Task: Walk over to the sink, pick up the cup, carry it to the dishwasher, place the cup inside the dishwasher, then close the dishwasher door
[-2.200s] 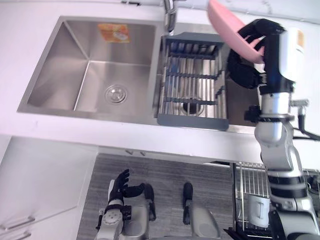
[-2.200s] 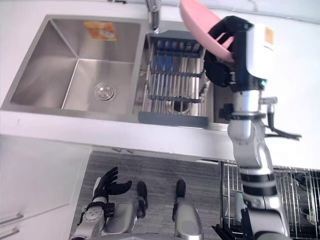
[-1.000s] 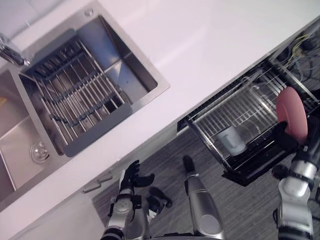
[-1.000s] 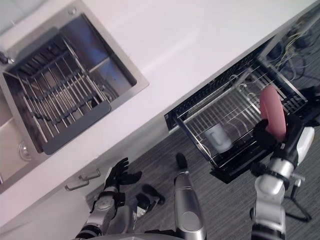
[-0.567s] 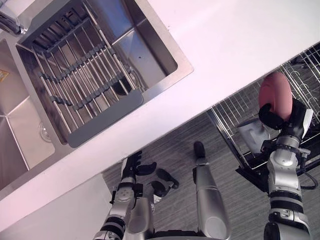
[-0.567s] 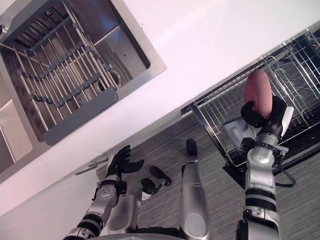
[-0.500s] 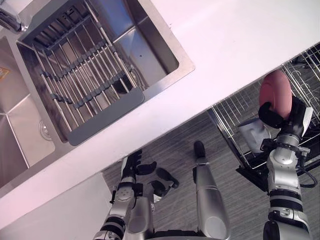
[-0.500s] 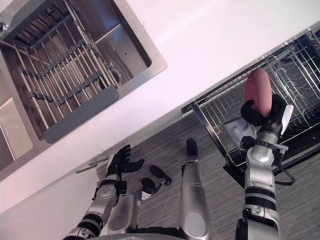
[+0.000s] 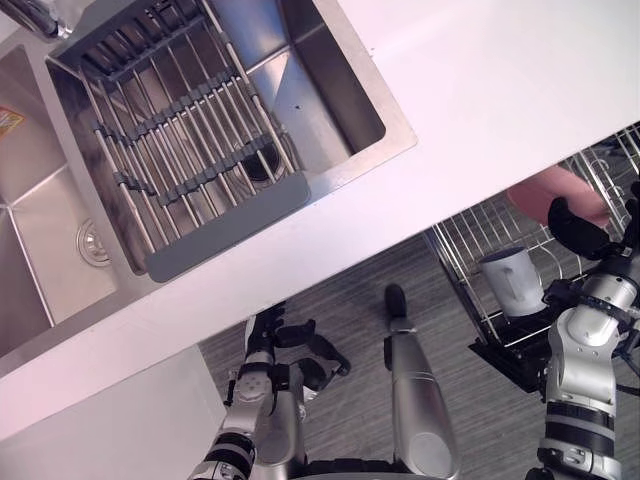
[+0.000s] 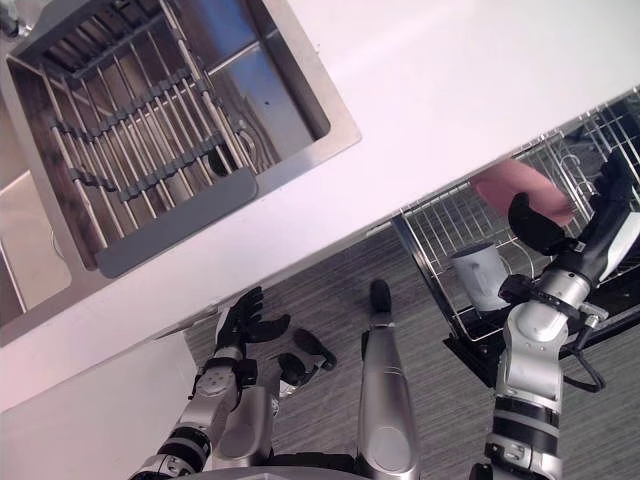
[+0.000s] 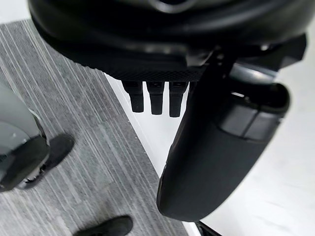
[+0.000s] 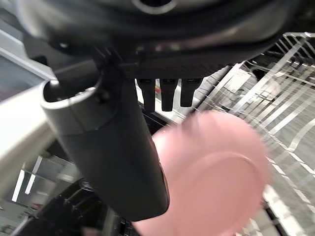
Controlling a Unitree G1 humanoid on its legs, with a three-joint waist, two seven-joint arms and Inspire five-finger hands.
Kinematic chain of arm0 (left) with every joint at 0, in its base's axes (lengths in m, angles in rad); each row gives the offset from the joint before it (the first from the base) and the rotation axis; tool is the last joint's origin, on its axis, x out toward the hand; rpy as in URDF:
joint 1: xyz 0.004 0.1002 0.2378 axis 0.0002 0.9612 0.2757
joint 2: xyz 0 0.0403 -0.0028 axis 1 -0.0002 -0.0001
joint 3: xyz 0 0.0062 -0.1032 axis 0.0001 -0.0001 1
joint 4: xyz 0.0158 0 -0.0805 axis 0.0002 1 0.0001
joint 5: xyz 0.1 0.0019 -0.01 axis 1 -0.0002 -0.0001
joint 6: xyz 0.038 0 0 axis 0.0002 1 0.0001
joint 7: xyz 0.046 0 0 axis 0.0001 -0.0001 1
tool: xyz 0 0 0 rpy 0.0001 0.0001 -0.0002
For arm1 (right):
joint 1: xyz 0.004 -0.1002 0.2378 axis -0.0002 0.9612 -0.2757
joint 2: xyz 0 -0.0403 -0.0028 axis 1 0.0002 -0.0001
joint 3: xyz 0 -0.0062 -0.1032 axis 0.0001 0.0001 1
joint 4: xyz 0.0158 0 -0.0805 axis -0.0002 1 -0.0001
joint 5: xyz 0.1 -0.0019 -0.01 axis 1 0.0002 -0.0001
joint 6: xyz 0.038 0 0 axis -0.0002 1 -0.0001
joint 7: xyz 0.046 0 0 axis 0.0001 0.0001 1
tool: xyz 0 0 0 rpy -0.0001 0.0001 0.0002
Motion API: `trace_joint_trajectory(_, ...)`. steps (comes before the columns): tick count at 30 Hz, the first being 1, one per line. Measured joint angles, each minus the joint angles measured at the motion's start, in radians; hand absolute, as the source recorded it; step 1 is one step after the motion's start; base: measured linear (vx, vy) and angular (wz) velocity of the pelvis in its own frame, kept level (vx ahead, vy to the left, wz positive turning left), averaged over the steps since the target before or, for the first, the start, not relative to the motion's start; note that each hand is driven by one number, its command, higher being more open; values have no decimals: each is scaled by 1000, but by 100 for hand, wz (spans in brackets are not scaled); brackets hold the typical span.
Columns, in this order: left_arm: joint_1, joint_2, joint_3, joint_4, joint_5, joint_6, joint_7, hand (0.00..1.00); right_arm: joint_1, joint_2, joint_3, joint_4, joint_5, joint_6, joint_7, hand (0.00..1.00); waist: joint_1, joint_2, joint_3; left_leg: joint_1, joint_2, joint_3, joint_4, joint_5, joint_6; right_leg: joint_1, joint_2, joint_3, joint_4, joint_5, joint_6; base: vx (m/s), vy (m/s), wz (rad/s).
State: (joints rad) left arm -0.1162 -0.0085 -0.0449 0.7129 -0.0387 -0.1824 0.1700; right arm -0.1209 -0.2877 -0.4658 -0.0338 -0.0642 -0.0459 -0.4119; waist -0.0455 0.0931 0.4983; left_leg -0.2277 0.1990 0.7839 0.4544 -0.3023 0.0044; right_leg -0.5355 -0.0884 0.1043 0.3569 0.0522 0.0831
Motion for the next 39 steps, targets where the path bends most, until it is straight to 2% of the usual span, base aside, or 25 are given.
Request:
trace_joint_trajectory(7, 6, 4, 1, 0, 3, 6, -2, 90, 136, 61, 21, -67, -10, 0, 19, 90, 2, -49, -9, 55, 3, -2, 6, -10, -5, 57, -2, -6, 12, -30, -1, -3, -32, 0)
trace_joint_trajectory(13, 23, 4, 9, 0, 5, 22, -2, 90, 249, 117, 21, -166, -19, 0, 24, 90, -4, -87, -41, 93, 12, -8, 10, -18, -15, 106, 1, -23, -2, -34, -1, 5, -10, 2)
trace_joint_trajectory(15, 36, 3, 17, 1, 19, 27, -2, 90, 281, 139, 19, -194, -19, 0, 24, 90, -6, -97, -63, 96, 16, -14, 9, -17, -15, 119, 3, -30, -12, -34, -2, 38, -21, 10)
trace_joint_trajectory(16, 60, 3, 19, 2, 24, 31, -2, 90, 332, 171, 18, -220, -19, -6, 25, 90, -12, -105, -99, 105, 19, -27, 5, -16, -13, 140, 3, -46, -24, -35, -4, 64, -15, 15)
trace_joint_trajectory(19, 101, 0, 23, 2, 30, 37, -2, 90, 421, 245, 8, -221, -17, -21, 40, 90, -20, -119, -151, 135, 22, -35, -3, -16, -15, 177, 3, -63, -29, -41, -7, 88, -4, 13)
trace_joint_trajectory(21, 115, -4, 29, 2, 31, 39, -2, 90, 458, 275, -1, -214, -12, -26, 47, 90, -22, -122, -172, 139, 22, -35, -4, -16, -15, 180, 2, -68, -27, -46, -7, 58, -4, 3)
trace_joint_trajectory(24, 132, -8, 48, 13, 31, 47, -3, 90, 515, 322, -32, -112, 29, -39, 64, 90, -28, -126, -189, 170, 22, -35, -6, -18, -19, 209, 1, -74, -25, -51, -6, 52, 1, 1)
trace_joint_trajectory(27, 141, 4, 51, 18, 31, 47, -3, 90, 526, 343, -63, 89, 161, -41, 88, 90, -30, -132, -200, 176, 22, -35, -3, -25, -24, 212, 1, -74, -19, -64, -6, -2, -3, -1)
trace_joint_trajectory(30, 145, 12, 65, 35, 29, 47, -4, 90, 502, 351, -82, 324, 382, -53, 131, 90, -44, -132, -199, 167, 22, -30, 14, -34, -25, 188, -1, -62, 16, -78, -6, -22, -14, -6)
trace_joint_trajectory(32, 155, 17, 81, 35, 26, 47, -4, 90, 469, 353, -79, 345, 524, -95, 179, 90, -59, -131, -196, 152, 22, -19, 28, -49, -33, 158, -1, -46, 40, -86, -5, -61, -8, -15)
trace_joint_trajectory(39, 126, 15, 92, 31, 17, 44, -5, 90, 299, 336, -99, 443, 819, -182, 256, 90, -58, -120, -122, 82, 8, -2, 39, -51, -29, 73, -11, -20, 47, -73, -12, -25, 4, -6)
